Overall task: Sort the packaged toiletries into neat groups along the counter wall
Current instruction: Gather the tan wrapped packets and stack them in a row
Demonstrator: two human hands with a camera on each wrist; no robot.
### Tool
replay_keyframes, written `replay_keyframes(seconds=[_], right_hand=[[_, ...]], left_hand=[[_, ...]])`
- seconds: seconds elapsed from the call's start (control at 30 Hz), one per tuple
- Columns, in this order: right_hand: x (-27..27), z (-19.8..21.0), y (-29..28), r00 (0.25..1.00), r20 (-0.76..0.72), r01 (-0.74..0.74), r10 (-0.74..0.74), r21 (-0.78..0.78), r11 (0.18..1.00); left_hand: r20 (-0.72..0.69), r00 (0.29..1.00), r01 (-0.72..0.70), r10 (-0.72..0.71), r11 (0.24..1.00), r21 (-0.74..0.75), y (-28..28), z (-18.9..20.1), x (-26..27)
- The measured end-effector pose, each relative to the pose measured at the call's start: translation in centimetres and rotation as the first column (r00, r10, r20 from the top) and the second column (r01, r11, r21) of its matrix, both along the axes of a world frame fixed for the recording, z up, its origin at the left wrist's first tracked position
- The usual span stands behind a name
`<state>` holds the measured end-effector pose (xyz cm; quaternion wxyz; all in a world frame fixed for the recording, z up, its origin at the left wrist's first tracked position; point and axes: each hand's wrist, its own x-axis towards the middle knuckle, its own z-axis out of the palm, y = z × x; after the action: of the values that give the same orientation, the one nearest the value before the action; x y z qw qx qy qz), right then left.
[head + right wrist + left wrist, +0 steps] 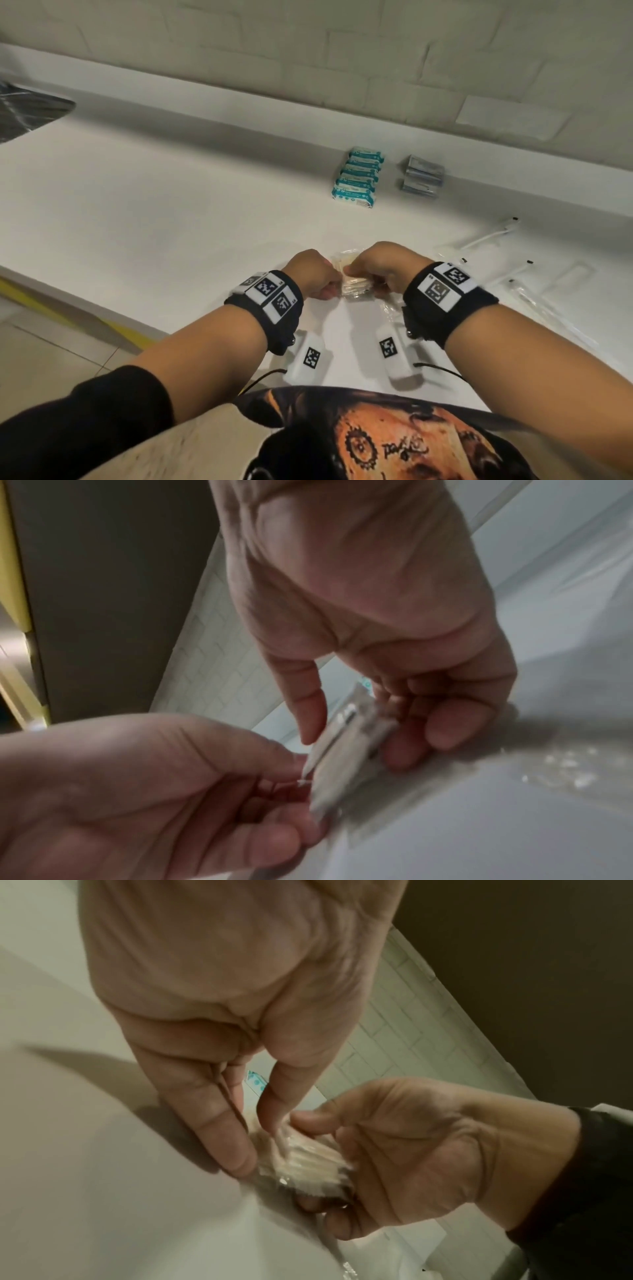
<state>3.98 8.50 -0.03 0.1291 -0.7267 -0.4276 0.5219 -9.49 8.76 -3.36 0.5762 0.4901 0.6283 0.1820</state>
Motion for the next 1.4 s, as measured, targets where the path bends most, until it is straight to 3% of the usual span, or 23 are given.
replay_keyframes(seconds=[0.07, 0.13, 0.2, 0.27, 0.3, 0.4, 0.53, 0.6, 0.7, 0.8, 0.93, 1.1, 1.2, 1.4], right_hand=[[-0.8, 0.0, -0.3, 0.989, -0.134, 0.067, -0.068, -0.012, 0.998], [-1.4, 0.2, -0.6, 0.986, -0.158, 0.053, -0.055, -0.014, 0.998], [-1.7, 0.2, -0.6, 0.992, 0.065, -0.115, 0.109, 0.092, 0.989], [-1.8, 0.6, -0.3, 0.861, 0.419, -0.396, 0.288, 0.197, 0.897], [-1.7, 0.9, 0.0, 0.795, 0.522, -0.483, 0.307, 0.241, 0.842], [-1.7, 1.0, 0.9, 0.684, 0.658, -0.614, 0.315, 0.287, 0.735], [-1.8, -1.2, 1.0, 0.540, 0.772, -0.704, 0.335, 0.196, 0.682], [-1.3, -1.9, 0.8, 0.546, 0.778, -0.691, 0.311, 0.208, 0.692], [-0.3, -2.1, 0.4, 0.617, 0.726, -0.622, 0.302, 0.215, 0.753], [-0.5, -2.4, -0.1, 0.665, 0.660, -0.614, 0.350, 0.217, 0.759], [-1.0, -3.0, -0.7, 0.625, 0.689, -0.676, 0.367, 0.242, 0.696], [-0.7, -2.8, -0.1, 0.607, 0.694, -0.698, 0.388, 0.231, 0.678], [-0.8, -2.9, -0.3, 0.577, 0.707, -0.718, 0.409, 0.200, 0.667], [-1.0, -2.6, -0.4, 0.562, 0.715, -0.724, 0.416, 0.182, 0.665]], left_hand=[[0.022, 1.000, -0.020, 0.021, 1.000, -0.015, -0.1, 0.0, -0.1], [0.063, 0.997, -0.032, 0.035, 0.998, -0.044, -0.2, 0.0, -0.4], [0.093, 0.995, -0.041, 0.046, 0.998, -0.054, -0.2, -0.2, -0.7], [0.125, 0.987, -0.105, 0.100, 0.994, 0.030, 0.0, -0.5, -1.1], [0.145, 0.978, -0.164, 0.152, 0.983, 0.078, 0.1, -0.6, -1.4], [0.207, 0.956, -0.252, 0.209, 0.945, 0.209, 0.2, -0.1, -2.0], [0.202, 0.973, -0.163, 0.108, 0.946, 0.281, 0.0, 0.0, -1.8], [0.172, 0.983, -0.121, 0.071, 0.946, 0.301, -0.2, -0.6, -1.8], [0.138, 0.990, -0.077, 0.032, 0.939, 0.334, -0.3, -1.1, -1.7], [0.147, 0.989, -0.048, -0.003, 0.938, 0.342, -0.3, -1.4, -1.2], [0.145, 0.986, 0.021, -0.076, 0.938, 0.346, -0.6, -1.6, -0.8], [0.149, 0.986, 0.015, -0.073, 0.933, 0.360, -0.2, -2.1, -1.2], [0.037, 0.992, 0.092, -0.117, 0.907, 0.411, -0.1, -2.3, -1.1], [-0.037, 0.987, 0.155, -0.154, 0.903, 0.400, 0.6, -2.3, -1.4]])
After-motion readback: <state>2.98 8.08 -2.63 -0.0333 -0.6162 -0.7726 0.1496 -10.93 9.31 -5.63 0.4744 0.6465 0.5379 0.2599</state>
